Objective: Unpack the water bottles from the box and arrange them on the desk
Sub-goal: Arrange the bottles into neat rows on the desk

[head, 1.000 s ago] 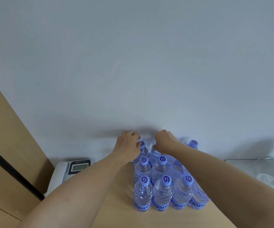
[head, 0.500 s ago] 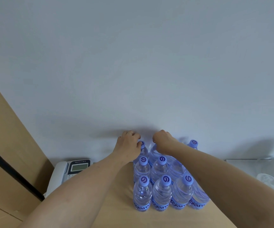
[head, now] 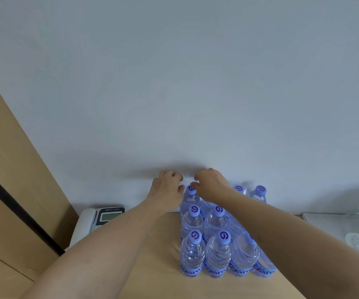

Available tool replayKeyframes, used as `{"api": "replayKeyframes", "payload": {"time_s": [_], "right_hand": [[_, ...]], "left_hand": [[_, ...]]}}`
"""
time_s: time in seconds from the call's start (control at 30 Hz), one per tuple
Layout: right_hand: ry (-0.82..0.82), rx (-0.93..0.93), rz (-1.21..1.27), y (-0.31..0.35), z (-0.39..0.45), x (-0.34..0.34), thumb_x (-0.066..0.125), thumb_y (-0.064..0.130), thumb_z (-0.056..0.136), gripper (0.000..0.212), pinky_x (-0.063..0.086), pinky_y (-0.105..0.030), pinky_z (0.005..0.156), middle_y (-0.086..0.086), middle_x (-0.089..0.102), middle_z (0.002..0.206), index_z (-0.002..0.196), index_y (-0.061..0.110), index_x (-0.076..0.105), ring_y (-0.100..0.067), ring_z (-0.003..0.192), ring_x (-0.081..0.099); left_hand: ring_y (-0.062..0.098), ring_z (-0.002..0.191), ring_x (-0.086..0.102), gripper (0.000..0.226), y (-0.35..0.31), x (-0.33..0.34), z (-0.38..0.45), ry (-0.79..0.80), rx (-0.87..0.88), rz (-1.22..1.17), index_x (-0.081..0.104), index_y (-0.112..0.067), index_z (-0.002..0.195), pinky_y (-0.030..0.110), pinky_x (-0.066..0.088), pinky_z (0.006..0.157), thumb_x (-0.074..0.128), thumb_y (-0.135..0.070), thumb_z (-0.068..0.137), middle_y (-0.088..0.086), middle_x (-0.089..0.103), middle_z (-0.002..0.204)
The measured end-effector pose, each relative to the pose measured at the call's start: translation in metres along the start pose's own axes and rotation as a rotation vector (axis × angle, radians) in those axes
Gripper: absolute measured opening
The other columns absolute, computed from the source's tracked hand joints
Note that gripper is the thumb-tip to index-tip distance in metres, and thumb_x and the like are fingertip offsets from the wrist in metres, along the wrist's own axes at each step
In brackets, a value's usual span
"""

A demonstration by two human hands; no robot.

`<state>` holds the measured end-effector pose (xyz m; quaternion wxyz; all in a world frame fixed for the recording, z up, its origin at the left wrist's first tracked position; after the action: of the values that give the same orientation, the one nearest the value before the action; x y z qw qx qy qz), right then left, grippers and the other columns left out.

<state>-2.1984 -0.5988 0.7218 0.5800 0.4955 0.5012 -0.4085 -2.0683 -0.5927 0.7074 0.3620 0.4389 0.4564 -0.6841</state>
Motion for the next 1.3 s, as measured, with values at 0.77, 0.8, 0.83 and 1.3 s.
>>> {"api": "replayKeyframes", "payload": {"time_s": [0.77,0.8,0.83,1.3], "right_hand": [[0.162,-0.010,-0.183,0.040,0.004,0.019,0.059,0.006,0.083,0.033,0.030,-0.028,0.048,-0.003,0.037,0.065,0.060,0.012,0.035,-0.022,0.061,0.043],[0.169,-0.016,-0.180,0.041,0.004,0.020,0.054,-0.001,0.080,0.032,0.027,-0.026,0.045,-0.004,0.036,0.064,0.059,0.012,0.034,-0.020,0.056,0.038],[0.173,-0.016,-0.177,0.040,0.004,0.021,0.051,-0.005,0.078,0.027,0.027,-0.025,0.044,-0.005,0.039,0.065,0.060,0.010,0.038,-0.018,0.055,0.036],[0.145,-0.048,-0.150,0.038,0.007,0.017,0.054,-0.004,0.077,0.035,0.021,-0.025,0.042,-0.003,0.032,0.062,0.058,0.012,0.029,-0.016,0.051,0.026]], "left_hand": [[0.026,0.118,0.045,0.032,0.048,-0.015,-0.020,-0.008,-0.038,-0.022,0.057,-0.018,0.124,0.040,0.043,0.094,0.047,-0.032,0.097,0.004,0.055,0.124],[0.026,0.117,0.045,0.032,0.047,-0.014,-0.019,-0.006,-0.036,-0.023,0.058,-0.018,0.123,0.039,0.043,0.094,0.047,-0.032,0.097,0.004,0.055,0.124],[0.026,0.117,0.045,0.031,0.046,-0.013,-0.019,-0.005,-0.034,-0.023,0.058,-0.018,0.123,0.039,0.043,0.093,0.047,-0.032,0.097,0.004,0.055,0.123],[0.025,0.118,0.045,0.031,0.040,-0.009,-0.012,0.008,-0.023,-0.014,0.058,-0.018,0.123,0.038,0.043,0.094,0.047,-0.033,0.097,0.002,0.055,0.125]]}}
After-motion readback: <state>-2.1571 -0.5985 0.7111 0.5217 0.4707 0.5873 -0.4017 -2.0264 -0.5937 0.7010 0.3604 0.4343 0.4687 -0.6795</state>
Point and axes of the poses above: each hand's wrist, its own z-axis towards the middle knuckle, its own x-axis out of the palm, y = z × x, the point moved 8 cm from there along z, towards the middle knuckle
